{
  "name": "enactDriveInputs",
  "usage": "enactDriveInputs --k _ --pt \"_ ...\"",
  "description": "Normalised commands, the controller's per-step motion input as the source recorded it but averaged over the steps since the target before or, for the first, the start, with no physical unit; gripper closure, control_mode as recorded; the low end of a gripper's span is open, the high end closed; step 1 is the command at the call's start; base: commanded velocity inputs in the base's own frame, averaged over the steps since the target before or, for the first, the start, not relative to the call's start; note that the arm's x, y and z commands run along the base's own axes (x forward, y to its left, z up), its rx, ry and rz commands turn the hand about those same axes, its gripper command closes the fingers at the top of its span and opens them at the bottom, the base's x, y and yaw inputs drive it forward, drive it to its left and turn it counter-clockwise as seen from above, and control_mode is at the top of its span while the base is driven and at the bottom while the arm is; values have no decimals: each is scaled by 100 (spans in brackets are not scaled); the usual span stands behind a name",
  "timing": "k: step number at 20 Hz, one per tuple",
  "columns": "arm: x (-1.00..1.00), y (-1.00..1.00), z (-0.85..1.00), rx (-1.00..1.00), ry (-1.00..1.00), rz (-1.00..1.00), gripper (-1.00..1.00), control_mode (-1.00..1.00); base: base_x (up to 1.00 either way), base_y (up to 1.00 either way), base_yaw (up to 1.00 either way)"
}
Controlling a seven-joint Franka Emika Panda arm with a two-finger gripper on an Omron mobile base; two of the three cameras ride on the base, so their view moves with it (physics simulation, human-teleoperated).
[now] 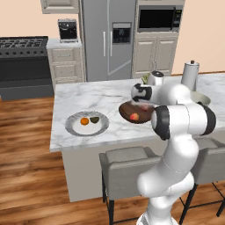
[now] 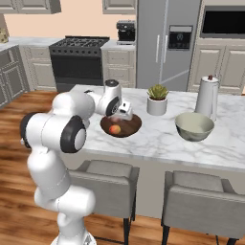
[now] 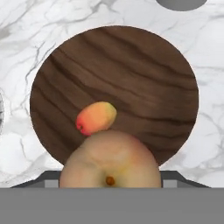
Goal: Take the fruits from the plate on the dining counter and place two fruits in each bowl.
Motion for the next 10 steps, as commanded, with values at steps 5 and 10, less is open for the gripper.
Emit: enactDriveInputs --k 5,10 --pt "16 -32 -57 0 0 0 100 -100 0 0 0" --pt "12 0 -42 -2 0 0 100 -100 0 0 0"
